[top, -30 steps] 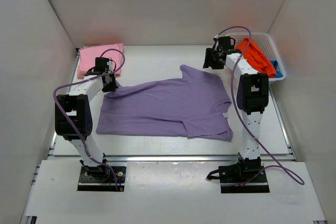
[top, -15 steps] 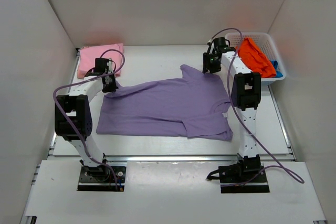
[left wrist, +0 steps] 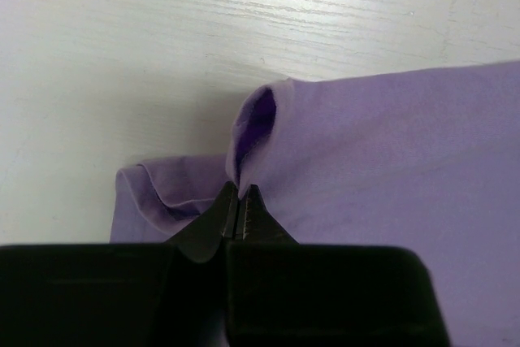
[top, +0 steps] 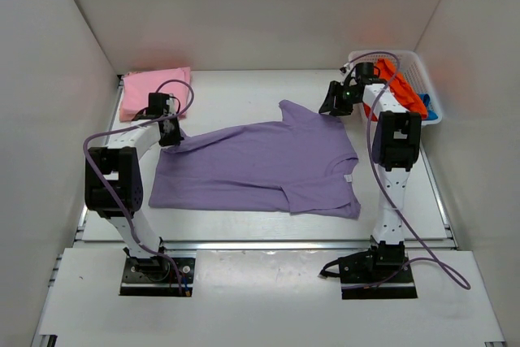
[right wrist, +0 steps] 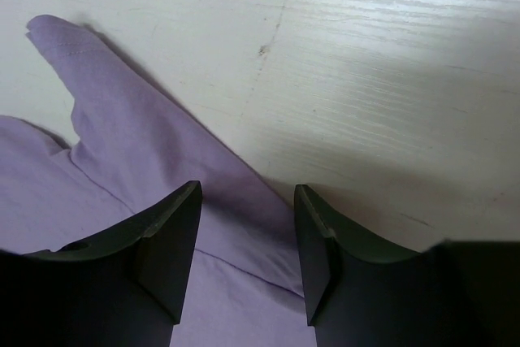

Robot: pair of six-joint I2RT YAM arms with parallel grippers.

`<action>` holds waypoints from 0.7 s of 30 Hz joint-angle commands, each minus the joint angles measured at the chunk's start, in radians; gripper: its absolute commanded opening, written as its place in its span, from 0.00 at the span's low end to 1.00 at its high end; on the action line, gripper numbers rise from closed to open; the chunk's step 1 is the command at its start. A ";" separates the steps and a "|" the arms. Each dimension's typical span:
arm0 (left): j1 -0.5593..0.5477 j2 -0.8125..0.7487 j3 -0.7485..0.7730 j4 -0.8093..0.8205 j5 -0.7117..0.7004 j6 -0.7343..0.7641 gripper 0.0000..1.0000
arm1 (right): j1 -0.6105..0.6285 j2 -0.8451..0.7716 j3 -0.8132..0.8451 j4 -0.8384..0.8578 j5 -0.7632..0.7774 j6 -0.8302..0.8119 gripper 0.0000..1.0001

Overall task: Fold and stack the t-shirts
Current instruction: Grap the side of the flattened tshirt furthest away from the robot with both arms

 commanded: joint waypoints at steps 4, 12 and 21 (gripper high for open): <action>-0.005 -0.047 0.002 0.014 0.029 -0.016 0.04 | 0.019 -0.023 0.010 0.006 -0.117 0.008 0.45; -0.002 -0.044 0.002 0.020 0.027 -0.016 0.05 | 0.024 0.047 0.122 -0.094 -0.118 -0.047 0.44; 0.001 -0.036 0.015 0.015 0.026 -0.013 0.05 | 0.029 0.058 0.178 -0.144 -0.065 -0.078 0.00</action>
